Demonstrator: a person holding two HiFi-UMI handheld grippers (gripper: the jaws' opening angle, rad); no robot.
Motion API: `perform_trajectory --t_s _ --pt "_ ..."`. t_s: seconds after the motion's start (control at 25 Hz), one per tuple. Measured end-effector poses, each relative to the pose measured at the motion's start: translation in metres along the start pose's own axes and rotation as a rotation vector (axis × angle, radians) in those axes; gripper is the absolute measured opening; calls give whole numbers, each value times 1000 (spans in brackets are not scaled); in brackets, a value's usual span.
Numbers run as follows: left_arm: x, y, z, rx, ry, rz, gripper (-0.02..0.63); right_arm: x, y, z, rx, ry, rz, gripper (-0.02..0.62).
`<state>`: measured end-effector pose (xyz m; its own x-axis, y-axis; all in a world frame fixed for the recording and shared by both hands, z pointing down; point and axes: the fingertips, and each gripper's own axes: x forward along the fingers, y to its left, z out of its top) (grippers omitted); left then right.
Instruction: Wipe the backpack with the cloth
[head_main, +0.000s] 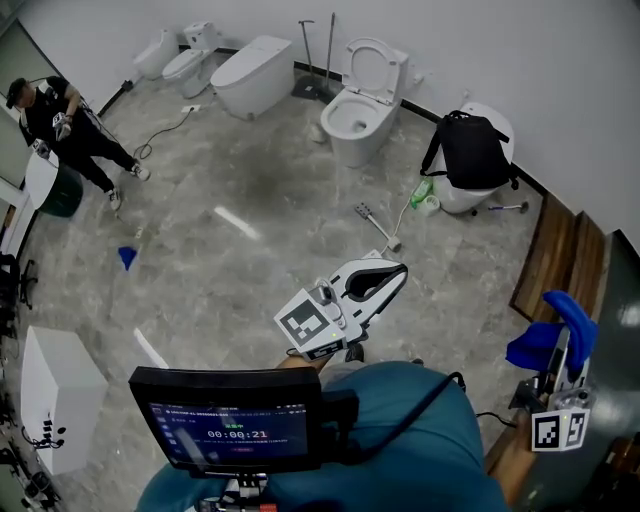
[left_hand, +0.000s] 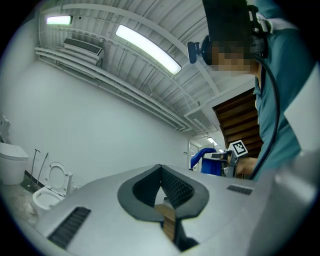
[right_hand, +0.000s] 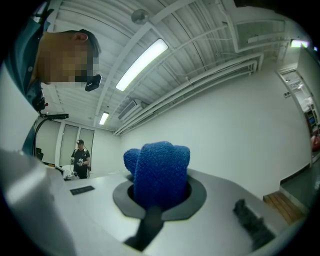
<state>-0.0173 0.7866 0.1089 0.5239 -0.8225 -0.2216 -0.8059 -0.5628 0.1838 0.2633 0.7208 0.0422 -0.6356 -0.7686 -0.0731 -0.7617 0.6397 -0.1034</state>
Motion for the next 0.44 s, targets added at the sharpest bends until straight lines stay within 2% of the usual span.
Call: perform_trajectory --t_s 0.44 --pt "-11 -32 3 -1 -13 26 6 -17 6 8 5 12 55 18"
